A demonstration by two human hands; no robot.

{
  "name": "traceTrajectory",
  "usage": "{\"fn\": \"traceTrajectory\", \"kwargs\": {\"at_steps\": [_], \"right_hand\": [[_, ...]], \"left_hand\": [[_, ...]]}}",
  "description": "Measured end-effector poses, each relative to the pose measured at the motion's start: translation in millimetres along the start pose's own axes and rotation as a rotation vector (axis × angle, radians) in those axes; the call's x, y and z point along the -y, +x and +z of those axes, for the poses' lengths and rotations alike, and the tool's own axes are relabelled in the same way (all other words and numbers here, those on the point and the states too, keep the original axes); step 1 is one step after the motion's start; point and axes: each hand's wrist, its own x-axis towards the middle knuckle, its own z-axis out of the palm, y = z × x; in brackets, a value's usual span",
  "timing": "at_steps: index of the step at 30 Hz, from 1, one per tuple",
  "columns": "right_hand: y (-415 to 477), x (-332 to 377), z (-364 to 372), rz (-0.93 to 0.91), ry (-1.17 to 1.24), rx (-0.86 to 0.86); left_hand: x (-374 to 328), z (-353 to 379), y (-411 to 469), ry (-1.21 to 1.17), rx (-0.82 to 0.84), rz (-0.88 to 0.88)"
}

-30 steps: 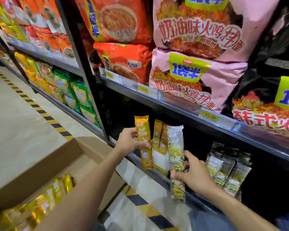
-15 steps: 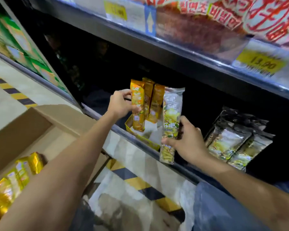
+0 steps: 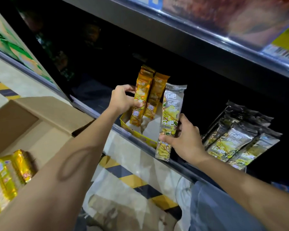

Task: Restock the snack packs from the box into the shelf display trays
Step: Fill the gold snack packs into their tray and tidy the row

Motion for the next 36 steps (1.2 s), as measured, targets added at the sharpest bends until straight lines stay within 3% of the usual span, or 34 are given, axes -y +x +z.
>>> {"fn": "traceTrajectory", "kwargs": {"at_steps": [11,20,24,31,36], "right_hand": [[0.3,-3.3,8.3,-0.018,0.031,0.011],[3.0,-4.1,10.0,-0.045,0.033,-0.014],[1.6,-0.1,10.1,-0.039,0.047,-0.023],[-23.1,19.2,-11.4,-0.086,0.038,-0.031],[-67.7,31.2,-48.3,-0.168,0.01,-0.061]], "left_hand": [[16.2,-3.4,8.6,-0.203,0.007,-0.053],[12.8,-5.4,4.3,-0.151,0.023,-0.052],[1.8,-12.6,-7.1,0.018,-0.002,-0.036],[-26.3,-22.8,-51.2,0.612,0.096,0.149],[-58.5,-19.0,-95.2,0.784,0.132,0.22]]}}
